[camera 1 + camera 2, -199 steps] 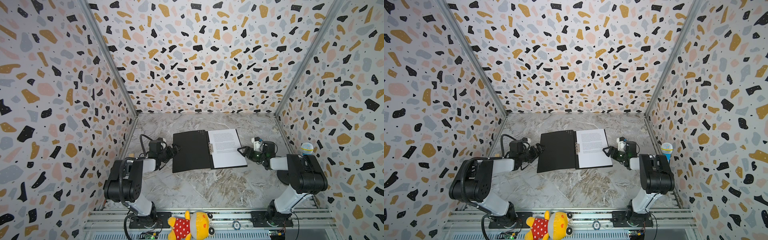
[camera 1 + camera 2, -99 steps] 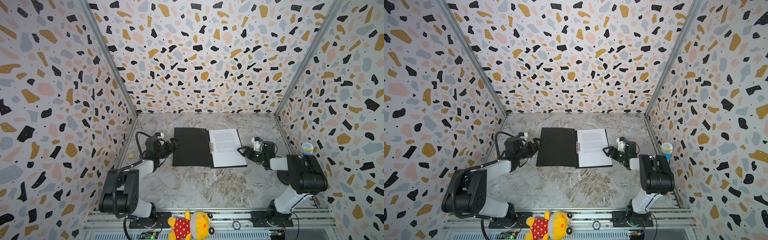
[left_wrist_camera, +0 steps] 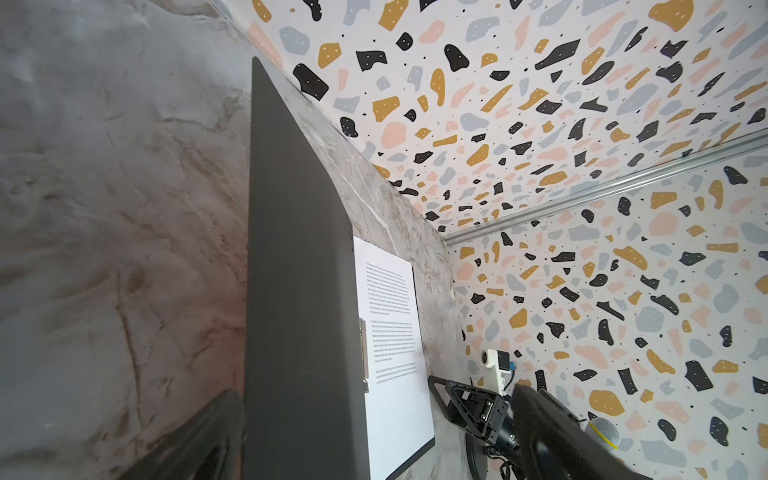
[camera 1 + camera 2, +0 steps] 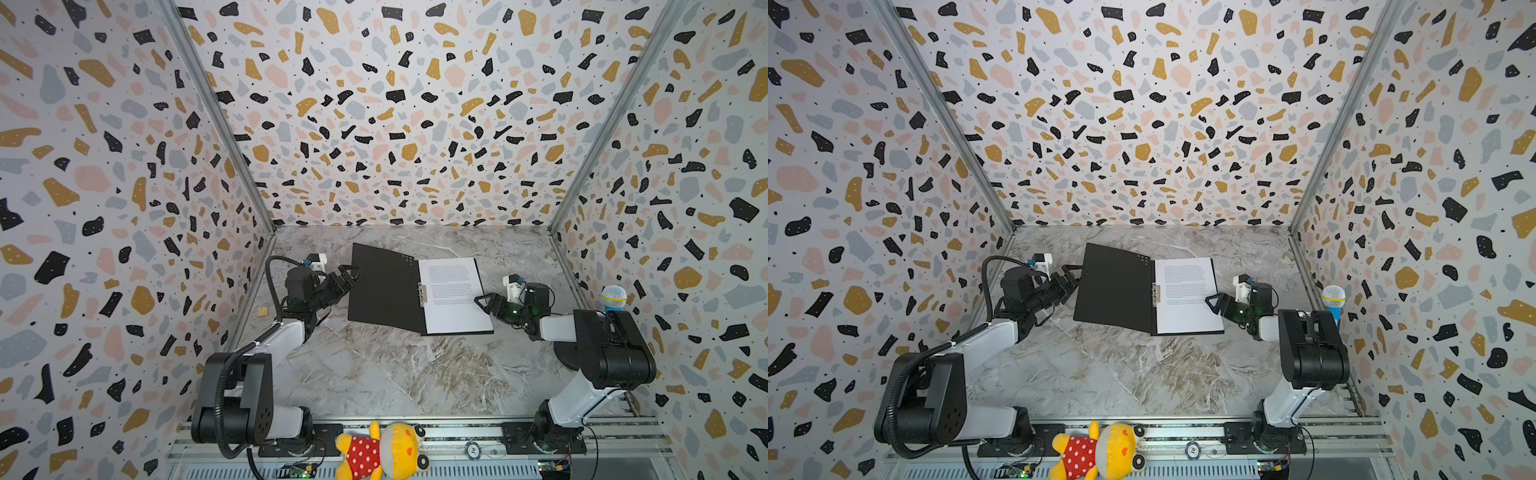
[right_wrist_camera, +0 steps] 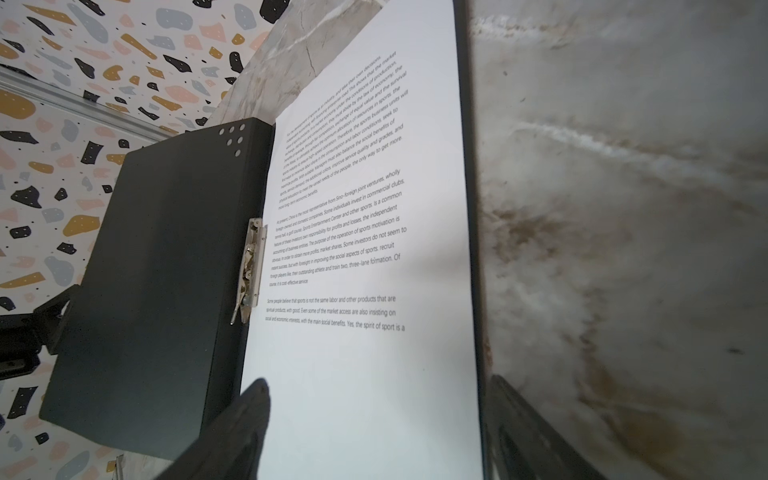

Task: Put the files into the folder
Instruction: 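Swing the black cover over the text sheets with the left gripper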

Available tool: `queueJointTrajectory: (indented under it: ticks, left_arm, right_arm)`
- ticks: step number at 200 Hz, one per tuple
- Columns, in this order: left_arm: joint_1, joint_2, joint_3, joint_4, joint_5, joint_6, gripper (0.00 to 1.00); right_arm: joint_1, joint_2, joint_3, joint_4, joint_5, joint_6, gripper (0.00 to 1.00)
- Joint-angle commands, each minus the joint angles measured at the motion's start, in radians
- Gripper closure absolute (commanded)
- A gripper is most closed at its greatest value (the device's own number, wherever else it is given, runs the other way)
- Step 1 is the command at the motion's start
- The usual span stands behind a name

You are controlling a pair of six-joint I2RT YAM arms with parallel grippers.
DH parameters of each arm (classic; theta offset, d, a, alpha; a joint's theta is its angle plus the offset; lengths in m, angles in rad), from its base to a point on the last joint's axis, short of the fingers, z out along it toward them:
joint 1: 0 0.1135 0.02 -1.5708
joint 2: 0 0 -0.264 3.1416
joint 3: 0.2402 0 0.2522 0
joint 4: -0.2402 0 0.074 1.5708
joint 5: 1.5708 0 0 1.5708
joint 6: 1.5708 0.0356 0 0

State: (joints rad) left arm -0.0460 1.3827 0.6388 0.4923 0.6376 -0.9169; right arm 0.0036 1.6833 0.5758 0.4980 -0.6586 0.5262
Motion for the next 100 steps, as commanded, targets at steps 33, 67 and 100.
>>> queueJointTrajectory:
  ticks: [33,67,100]
  left_arm:
    - [-0.031,-0.083,0.037,0.058,0.054,-0.076,0.0]
    - [-0.048,-0.093,0.057,0.078,0.047,-0.093,0.01]
    - [-0.096,-0.076,0.086,0.117,0.028,-0.126,0.0]
  right_arm:
    - [0.035,0.024,-0.054,-0.159,-0.036,0.028,0.18]
    - [0.044,0.021,-0.055,-0.152,-0.037,0.034,0.18]
    - [0.057,0.019,-0.056,-0.147,-0.037,0.041,0.18]
